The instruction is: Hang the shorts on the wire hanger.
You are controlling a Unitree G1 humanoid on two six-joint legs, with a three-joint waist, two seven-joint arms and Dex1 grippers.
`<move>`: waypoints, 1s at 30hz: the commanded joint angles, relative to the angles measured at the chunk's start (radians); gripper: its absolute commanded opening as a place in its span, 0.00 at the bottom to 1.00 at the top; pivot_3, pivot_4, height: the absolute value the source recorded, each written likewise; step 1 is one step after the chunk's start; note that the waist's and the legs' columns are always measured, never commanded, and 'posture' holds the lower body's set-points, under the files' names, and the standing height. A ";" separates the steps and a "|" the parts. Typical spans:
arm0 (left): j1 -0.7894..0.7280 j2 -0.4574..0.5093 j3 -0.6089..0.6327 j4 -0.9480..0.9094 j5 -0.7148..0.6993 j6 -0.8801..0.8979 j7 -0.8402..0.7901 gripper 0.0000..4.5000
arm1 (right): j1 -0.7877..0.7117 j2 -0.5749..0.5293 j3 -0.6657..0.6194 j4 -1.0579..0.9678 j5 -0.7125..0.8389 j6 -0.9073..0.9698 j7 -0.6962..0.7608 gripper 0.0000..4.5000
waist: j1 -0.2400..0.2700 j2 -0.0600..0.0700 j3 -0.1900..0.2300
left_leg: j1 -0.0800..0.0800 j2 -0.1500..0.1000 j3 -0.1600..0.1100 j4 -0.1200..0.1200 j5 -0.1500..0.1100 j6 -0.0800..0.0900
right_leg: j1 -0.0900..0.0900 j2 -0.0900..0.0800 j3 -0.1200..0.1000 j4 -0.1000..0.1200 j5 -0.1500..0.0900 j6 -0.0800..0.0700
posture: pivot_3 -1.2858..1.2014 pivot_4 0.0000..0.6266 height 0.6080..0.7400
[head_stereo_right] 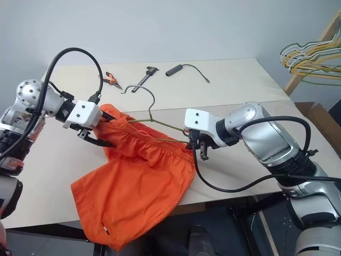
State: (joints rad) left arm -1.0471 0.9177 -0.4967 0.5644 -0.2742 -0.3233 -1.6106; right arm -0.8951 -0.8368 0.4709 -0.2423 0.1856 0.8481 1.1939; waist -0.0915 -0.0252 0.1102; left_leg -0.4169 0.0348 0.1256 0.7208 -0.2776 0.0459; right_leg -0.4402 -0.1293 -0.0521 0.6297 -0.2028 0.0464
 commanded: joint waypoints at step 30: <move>0.076 -0.030 0.178 -0.036 -0.026 0.234 -0.004 0.00 | 0.319 -0.162 -0.563 -0.102 0.159 0.264 -0.156 0.99 | -0.027 0.000 -0.005 | -0.001 0.000 -0.005 0.007 -0.003 0.004 | 0.000 0.000 0.003 0.000 0.001 0.002 | 0.44 0.11 1.00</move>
State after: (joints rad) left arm -0.9610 0.8847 -0.3635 0.5394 -0.2963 -0.1047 -1.6105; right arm -0.5932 -0.9949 -0.0001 -0.2968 0.2966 1.0728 1.0512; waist -0.1187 -0.0248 0.1048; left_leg -0.4177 0.0349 0.1206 0.7277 -0.2803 0.0502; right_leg -0.4399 -0.1297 -0.0494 0.6299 -0.2014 0.0488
